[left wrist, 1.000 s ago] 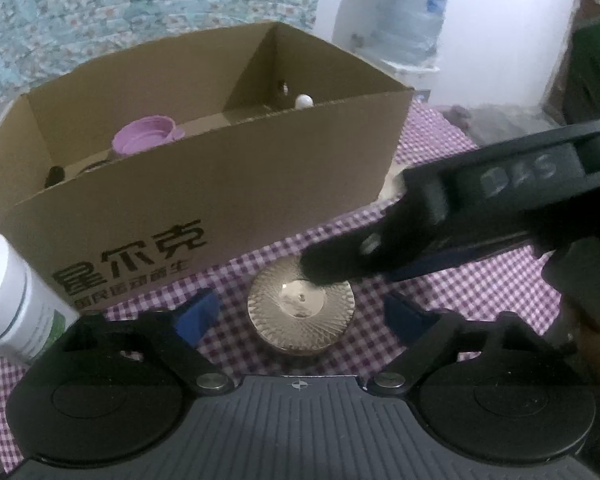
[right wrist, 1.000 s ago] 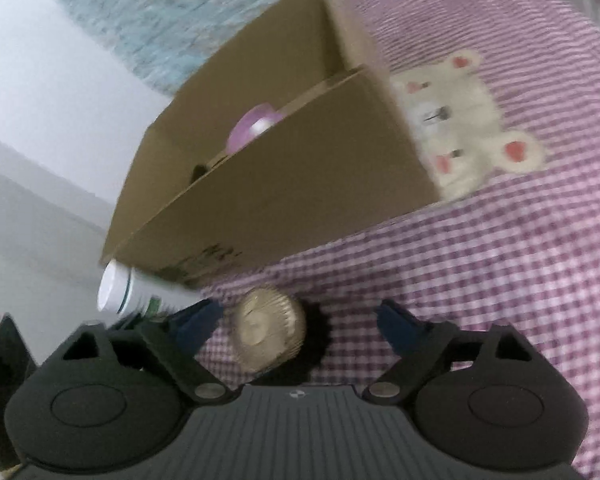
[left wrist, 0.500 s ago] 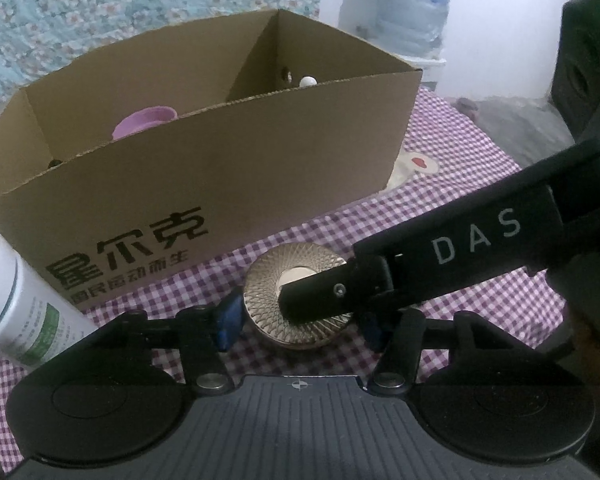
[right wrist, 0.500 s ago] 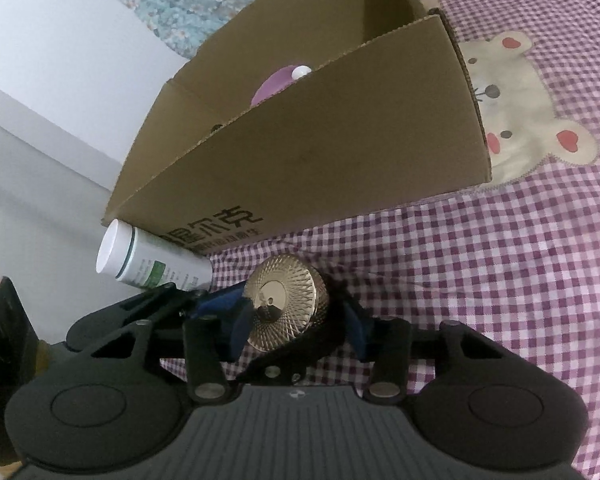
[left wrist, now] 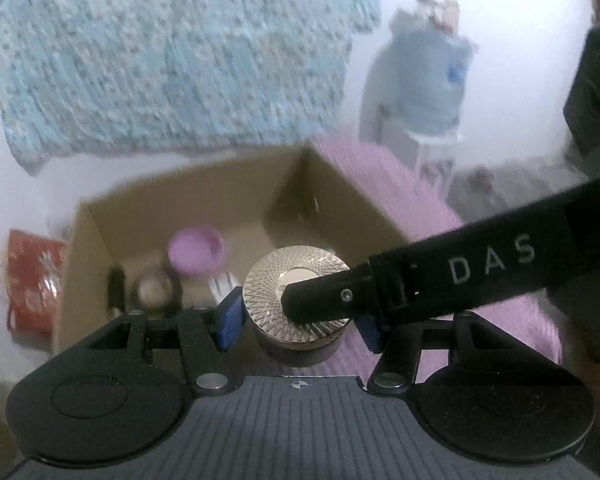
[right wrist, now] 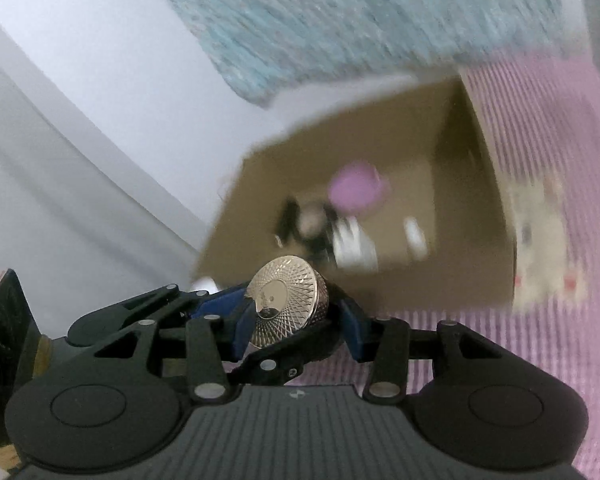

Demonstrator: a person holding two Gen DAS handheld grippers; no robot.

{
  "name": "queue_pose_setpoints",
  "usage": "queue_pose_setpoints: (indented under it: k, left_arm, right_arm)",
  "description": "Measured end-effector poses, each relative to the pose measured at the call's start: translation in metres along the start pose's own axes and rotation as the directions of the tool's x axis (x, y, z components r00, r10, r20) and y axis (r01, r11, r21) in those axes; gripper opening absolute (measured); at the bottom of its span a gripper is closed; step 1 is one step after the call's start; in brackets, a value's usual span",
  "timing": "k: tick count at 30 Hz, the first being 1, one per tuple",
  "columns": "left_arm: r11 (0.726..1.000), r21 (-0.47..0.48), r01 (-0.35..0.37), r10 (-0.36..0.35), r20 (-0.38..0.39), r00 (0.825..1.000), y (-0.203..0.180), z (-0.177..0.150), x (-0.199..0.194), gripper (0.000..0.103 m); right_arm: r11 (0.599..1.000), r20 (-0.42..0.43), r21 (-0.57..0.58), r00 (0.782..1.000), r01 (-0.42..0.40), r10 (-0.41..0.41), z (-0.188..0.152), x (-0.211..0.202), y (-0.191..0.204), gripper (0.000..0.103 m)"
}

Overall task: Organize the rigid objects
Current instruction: 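Carry the gold jar into the cardboard box and release it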

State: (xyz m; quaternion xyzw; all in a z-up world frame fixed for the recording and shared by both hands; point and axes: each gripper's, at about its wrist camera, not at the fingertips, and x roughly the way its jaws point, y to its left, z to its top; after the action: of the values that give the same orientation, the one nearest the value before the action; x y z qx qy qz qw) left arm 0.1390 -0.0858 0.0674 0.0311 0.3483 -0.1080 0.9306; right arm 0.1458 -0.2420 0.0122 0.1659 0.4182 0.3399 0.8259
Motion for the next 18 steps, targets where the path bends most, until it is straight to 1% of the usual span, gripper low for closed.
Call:
queue_pose_setpoints:
  k: [2,4,7,9,12,14,18]
  left_arm:
    - [1.000,-0.024,-0.018,0.018,0.010,1.000,0.002,0.024,0.008,0.057]
    - [0.998,-0.055,-0.027,0.028,0.015,0.999,0.005,0.046,0.024,0.057]
    - [0.993,-0.111,-0.029,0.027,-0.017,0.999,0.013,0.067,0.060,0.057]
    - [0.986,-0.166,-0.021,0.011,-0.062,0.998,0.023,0.075,0.085,0.057]
    - [0.968,-0.249,-0.015,-0.015,-0.120,0.993,0.036,0.079,0.119,0.057]
    - [0.956,-0.292,-0.011,-0.032,-0.141,0.989,0.045,0.081,0.137,0.057]
    - [0.941,-0.338,-0.017,-0.044,-0.174,0.984,0.052,0.080,0.163,0.056]
  right_arm:
    - [0.999,0.021,-0.038,1.000,0.000,0.001,0.028,-0.003,0.003,0.049]
    - [0.998,0.026,-0.055,1.000,-0.005,0.007,0.054,0.001,0.000,0.050]
    - [0.997,-0.007,-0.076,1.000,0.013,-0.013,0.093,0.022,-0.011,0.050]
    - [0.996,-0.057,-0.078,0.998,0.030,-0.034,0.116,0.047,-0.024,0.050]
    - [0.996,-0.132,-0.077,0.989,0.049,-0.059,0.139,0.082,-0.049,0.050]
    - [0.992,-0.165,-0.098,0.982,0.073,-0.089,0.146,0.101,-0.060,0.050]
    - [0.983,-0.222,-0.153,0.966,0.099,-0.132,0.157,0.133,-0.076,0.049]
